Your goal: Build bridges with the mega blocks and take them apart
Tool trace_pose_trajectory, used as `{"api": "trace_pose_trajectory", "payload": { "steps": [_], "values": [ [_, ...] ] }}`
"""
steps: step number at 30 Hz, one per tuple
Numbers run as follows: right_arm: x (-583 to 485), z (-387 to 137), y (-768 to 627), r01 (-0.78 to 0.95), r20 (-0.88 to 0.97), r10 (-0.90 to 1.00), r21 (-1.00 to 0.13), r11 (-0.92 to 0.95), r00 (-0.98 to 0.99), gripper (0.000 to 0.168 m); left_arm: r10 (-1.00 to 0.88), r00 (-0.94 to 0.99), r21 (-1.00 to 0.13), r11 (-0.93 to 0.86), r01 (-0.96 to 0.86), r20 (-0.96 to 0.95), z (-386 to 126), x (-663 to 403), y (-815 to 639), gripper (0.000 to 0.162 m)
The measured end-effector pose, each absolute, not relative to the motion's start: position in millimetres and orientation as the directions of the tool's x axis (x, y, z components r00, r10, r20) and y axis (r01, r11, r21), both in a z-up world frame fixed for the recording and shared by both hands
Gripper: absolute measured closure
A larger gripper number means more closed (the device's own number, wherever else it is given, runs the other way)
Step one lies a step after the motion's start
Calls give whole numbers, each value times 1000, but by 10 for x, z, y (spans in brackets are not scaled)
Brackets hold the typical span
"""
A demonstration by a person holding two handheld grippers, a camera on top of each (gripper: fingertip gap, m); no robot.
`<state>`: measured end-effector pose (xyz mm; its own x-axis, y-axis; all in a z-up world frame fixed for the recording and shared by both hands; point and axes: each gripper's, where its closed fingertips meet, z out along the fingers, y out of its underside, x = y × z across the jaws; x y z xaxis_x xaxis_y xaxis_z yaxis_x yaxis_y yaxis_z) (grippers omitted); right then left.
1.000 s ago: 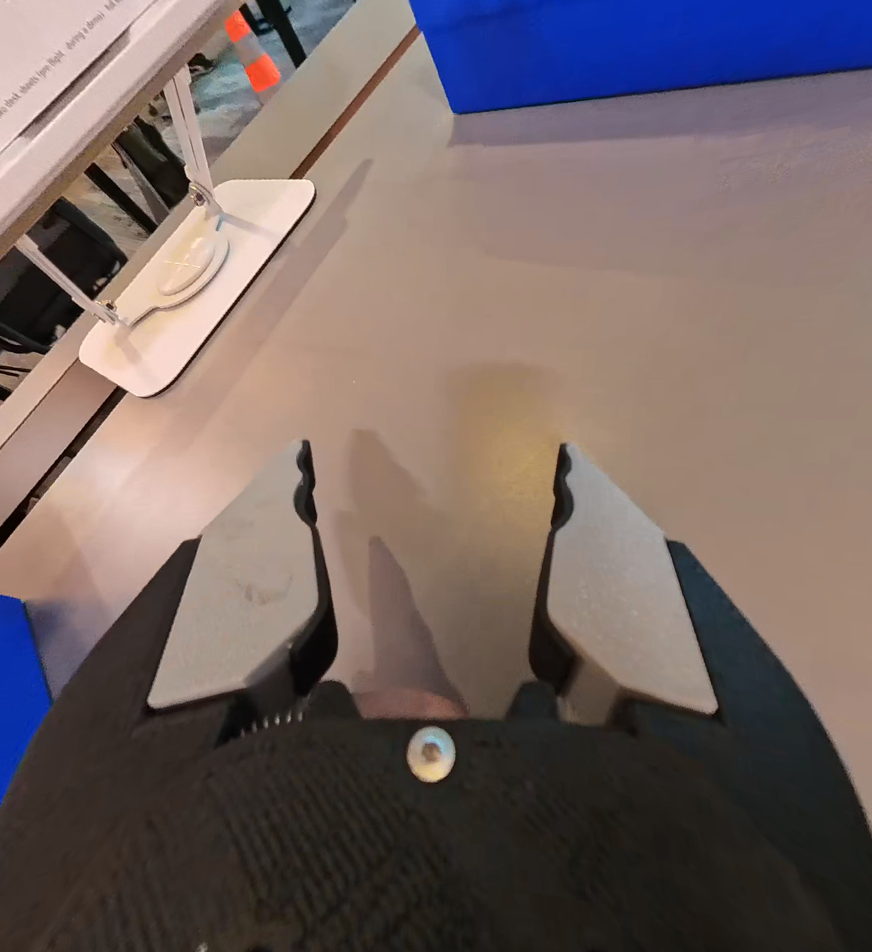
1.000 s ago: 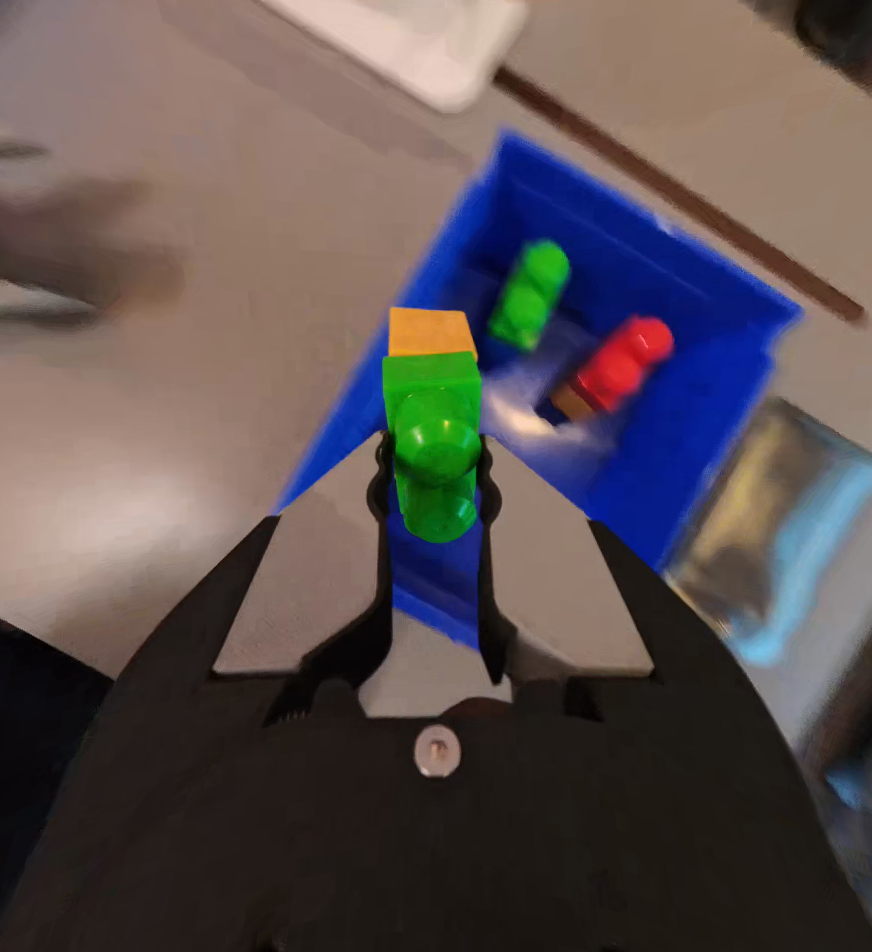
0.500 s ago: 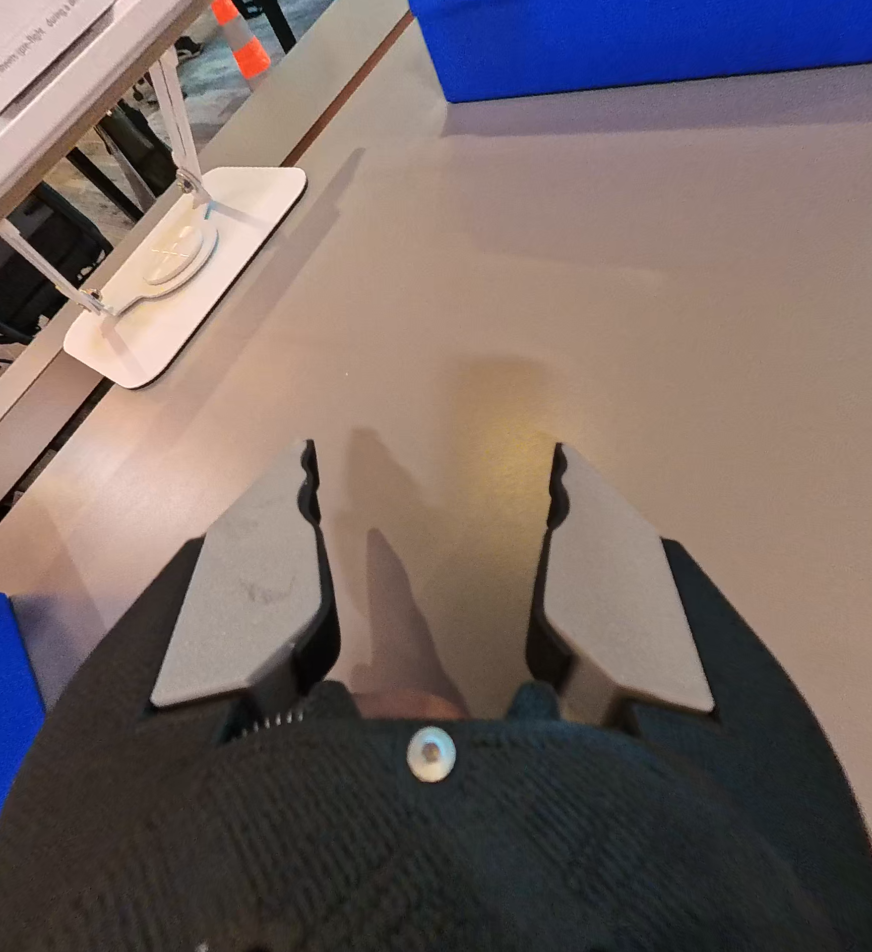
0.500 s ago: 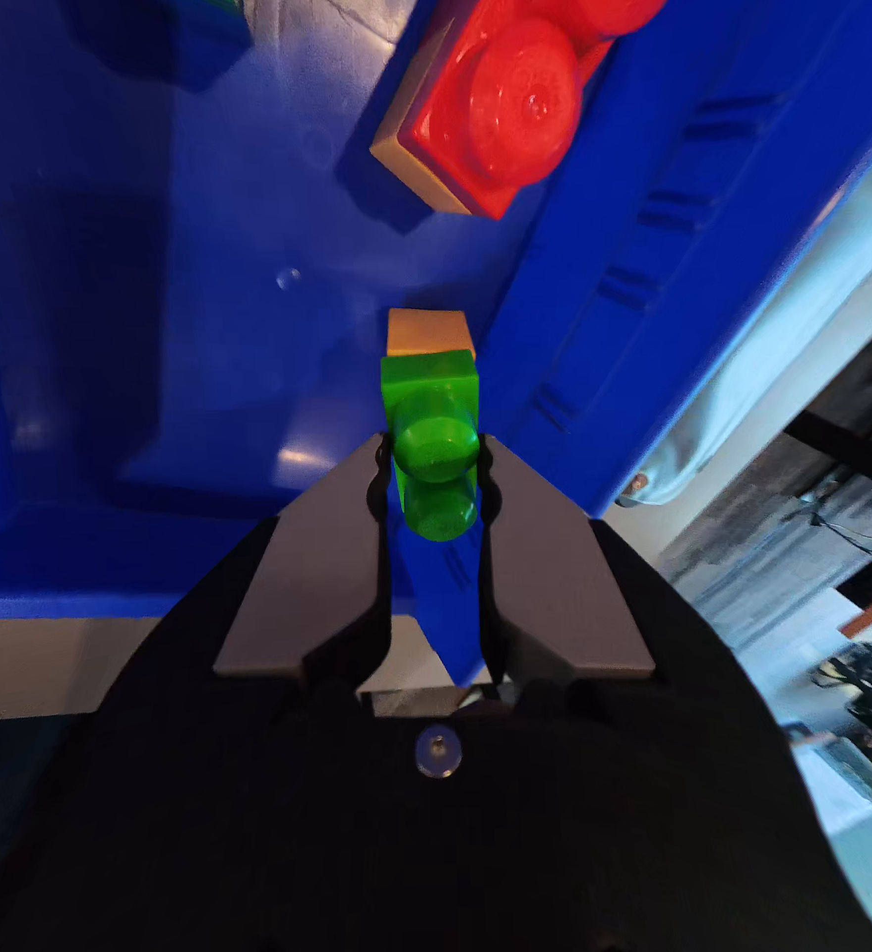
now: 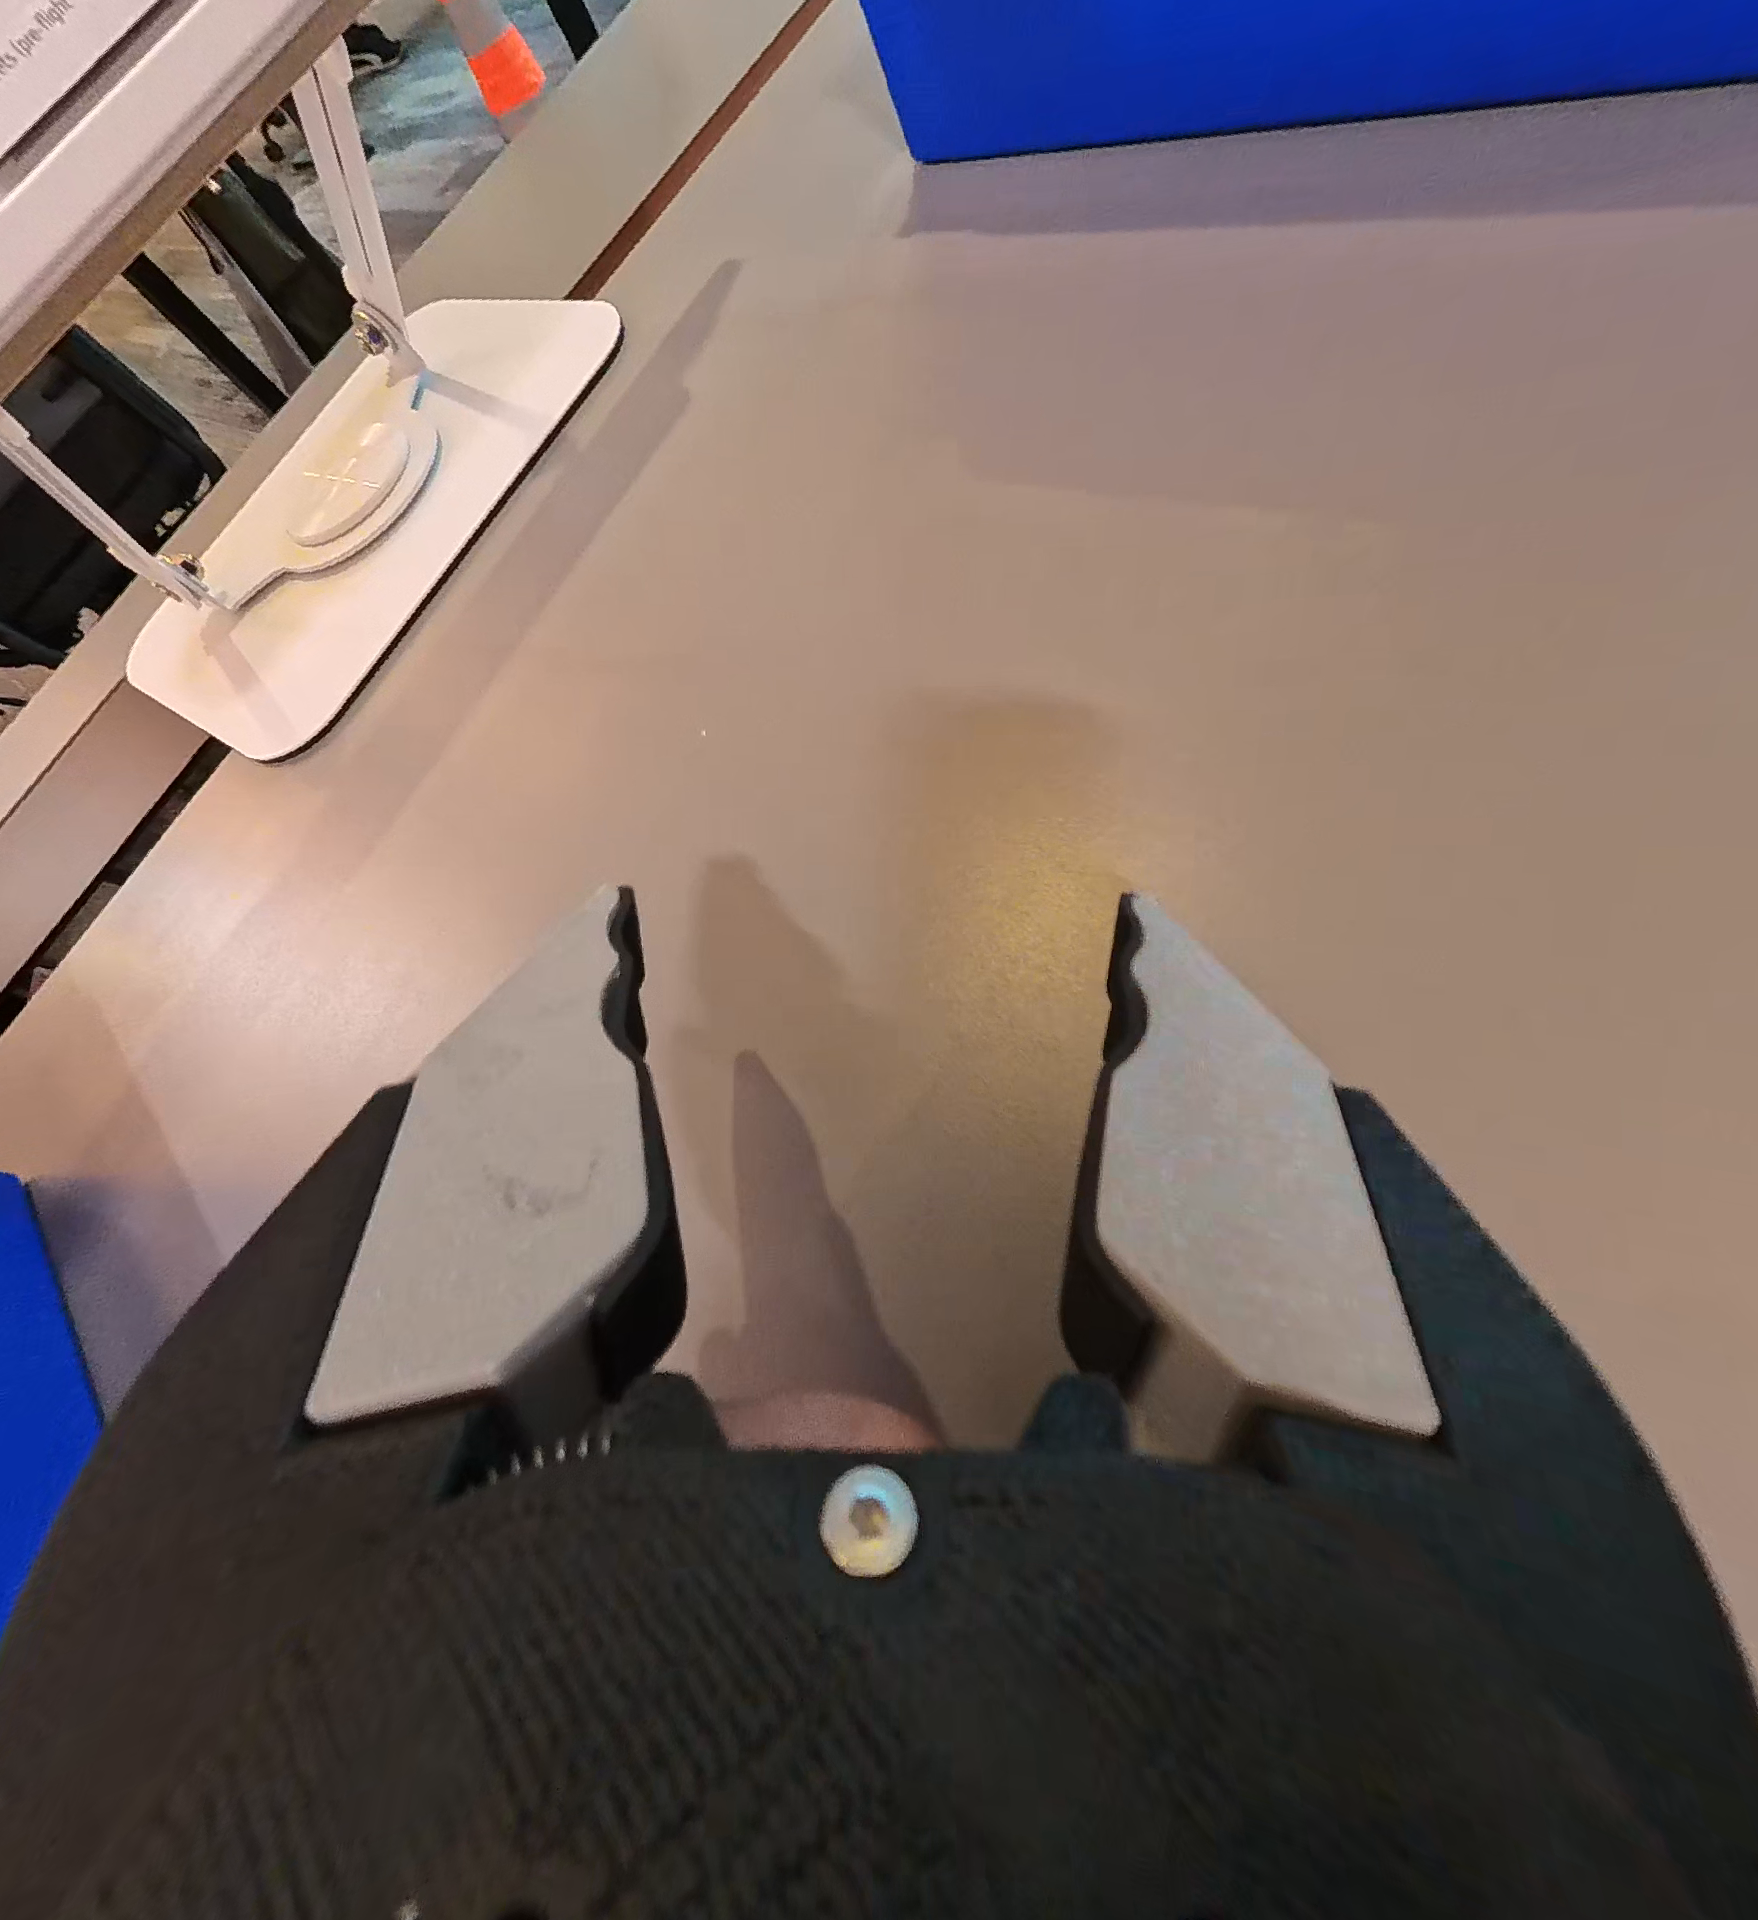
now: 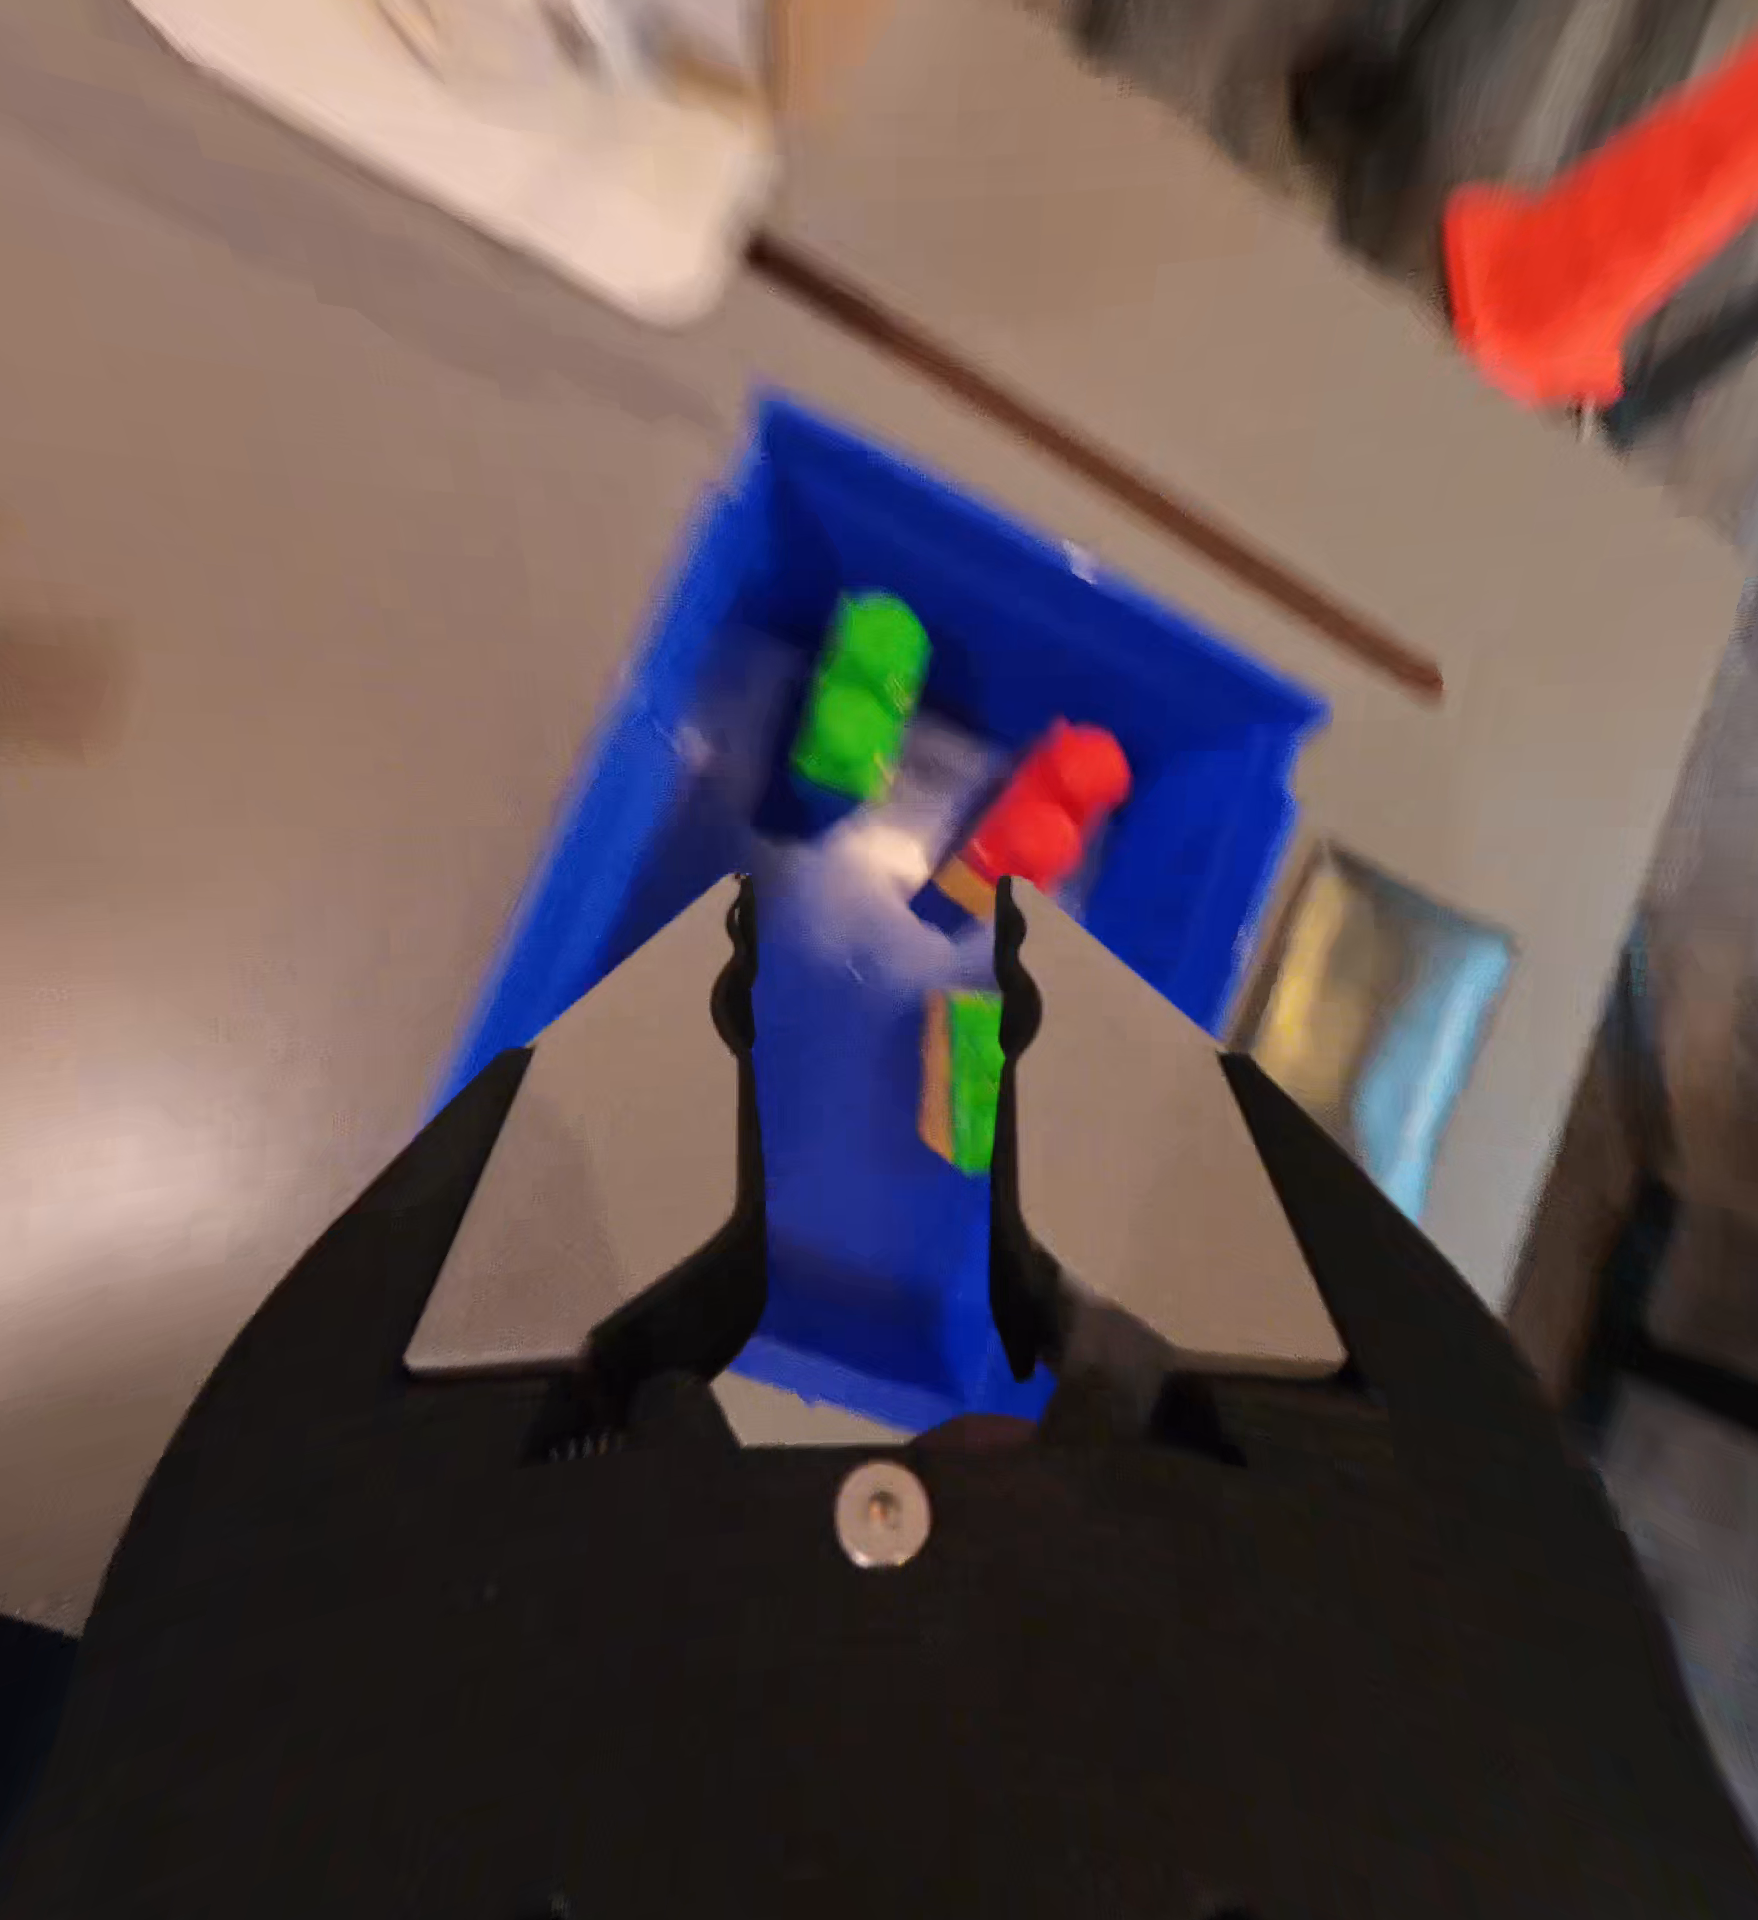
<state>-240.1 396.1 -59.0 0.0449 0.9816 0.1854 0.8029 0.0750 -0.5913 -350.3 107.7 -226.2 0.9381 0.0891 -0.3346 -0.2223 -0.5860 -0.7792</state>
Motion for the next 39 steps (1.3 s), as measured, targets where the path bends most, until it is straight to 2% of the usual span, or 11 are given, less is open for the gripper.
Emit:
{"api": "trace_pose_trajectory", "payload": {
  "steps": [2, 5, 8, 11, 17, 22, 25, 27, 29, 32, 39],
  "values": [
    [-2570, -254, 3452, 650, 109, 993, -752, 109, -41, 125, 92, 936, -775, -592, -223, -340, -2272, -3511, 1077, 73],
    [-2732, -88, 2669, 493, -6, 978, -864, 100, -209, 123, 99, 933, -775, -591, -224, -346, -2266, -3520, 1075, 73],
    [-2929, -275, 2107, 420, -109, 947, -907, 30, -303, 118, 118, 936, -787, -582, -207, -333, -2243, -3545, 1068, 73],
    [-3181, -621, 1880, 351, -160, 941, -935, -48, -298, 120, 138, 941, -804, -567, -182, -310, -2214, -3573, 1057, 73],
    [-3319, -1185, 1808, 341, -329, 897, -913, -223, -295, 121, 131, 941, -792, -582, -182, -312, -2244, -3583, 1042, 74],
    [-3001, -766, 2016, 225, -227, 933, -960, -167, -277, 120, 122, 935, -773, -603, -197, -333, -2281, -3579, 1048, 76],
    [-2687, -507, 2527, 205, -60, 993, -978, -39, -99, 126, 124, 934, -770, -606, -197, -336, -2286, -3582, 1046, 77],
    [-2449, -452, 3020, 253, 14, 999, -968, 2, 46, 127, 125, 933, -770, -607, -196, -336, -2287, -3585, 1046, 77],
    [-2241, -582, 3471, 367, 15, 991, -930, -35, 132, 127, 125, 932, -767, -610, -198, -340, -2292, -3586, 1046, 77],
    [-1984, -997, 4076, 580, 14, 971, -804, -130, 237, 121, 120, 927, -758, -618, -210, -354, -2305, -3581, 1049, 78],
    [-1736, -1811, 4705, 841, 155, 936, -503, -200, 315, 122, 121, 921, -748, -626, -219, -371, -2318, -3584, 1046, 78]
  ]
}}
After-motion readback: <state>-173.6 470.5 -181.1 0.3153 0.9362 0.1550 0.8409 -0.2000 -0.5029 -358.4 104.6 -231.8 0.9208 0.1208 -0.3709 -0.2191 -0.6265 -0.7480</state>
